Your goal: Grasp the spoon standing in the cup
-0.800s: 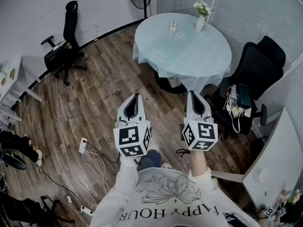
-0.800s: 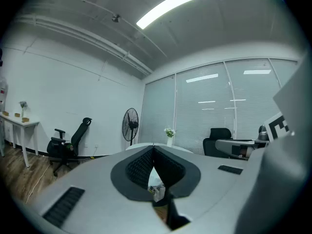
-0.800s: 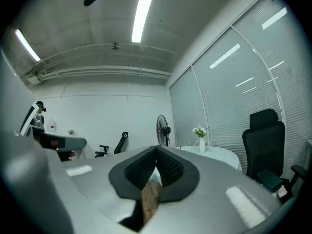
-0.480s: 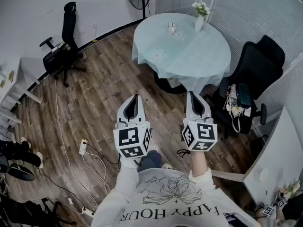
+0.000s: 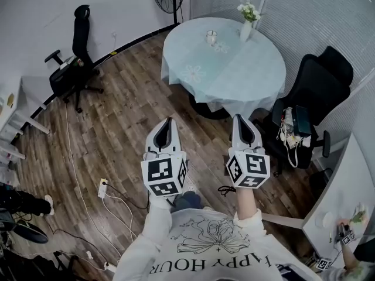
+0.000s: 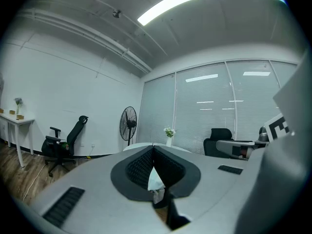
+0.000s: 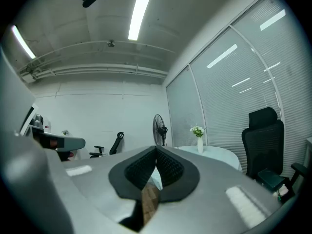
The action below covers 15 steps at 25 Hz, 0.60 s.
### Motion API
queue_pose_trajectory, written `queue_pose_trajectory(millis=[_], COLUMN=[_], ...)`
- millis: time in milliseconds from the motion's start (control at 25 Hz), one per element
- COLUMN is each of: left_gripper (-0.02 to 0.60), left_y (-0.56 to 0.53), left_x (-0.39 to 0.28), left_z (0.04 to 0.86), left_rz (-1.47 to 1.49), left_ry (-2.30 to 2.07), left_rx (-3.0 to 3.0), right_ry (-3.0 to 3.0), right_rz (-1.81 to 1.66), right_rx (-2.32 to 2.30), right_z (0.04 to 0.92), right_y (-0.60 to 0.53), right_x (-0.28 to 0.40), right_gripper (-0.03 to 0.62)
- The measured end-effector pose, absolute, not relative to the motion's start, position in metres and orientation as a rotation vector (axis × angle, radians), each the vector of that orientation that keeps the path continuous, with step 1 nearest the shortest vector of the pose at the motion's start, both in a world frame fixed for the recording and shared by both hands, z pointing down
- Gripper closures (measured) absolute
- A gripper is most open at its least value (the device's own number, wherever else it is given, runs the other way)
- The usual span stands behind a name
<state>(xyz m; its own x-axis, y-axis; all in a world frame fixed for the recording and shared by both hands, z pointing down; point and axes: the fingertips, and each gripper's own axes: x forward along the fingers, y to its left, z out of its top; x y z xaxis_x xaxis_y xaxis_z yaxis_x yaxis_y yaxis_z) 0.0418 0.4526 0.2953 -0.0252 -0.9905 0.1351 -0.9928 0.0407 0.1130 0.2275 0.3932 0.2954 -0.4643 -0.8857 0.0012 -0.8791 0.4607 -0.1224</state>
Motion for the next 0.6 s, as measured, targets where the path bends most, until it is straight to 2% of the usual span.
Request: queue_pose_trajectory(millis=[600], left_gripper=[0.575], left_y=[0.378], left_x=[-0.006], left_z=[0.306], left_rz=[0.040], left_ry=[-2.066], left_rx=[2.106], right_ry=[2.602], right_rz=[-0.181], right_rx=[-1.656], right_z=[0.308], right_y=[0.328], right_x=[0.180], right_gripper=[0.583])
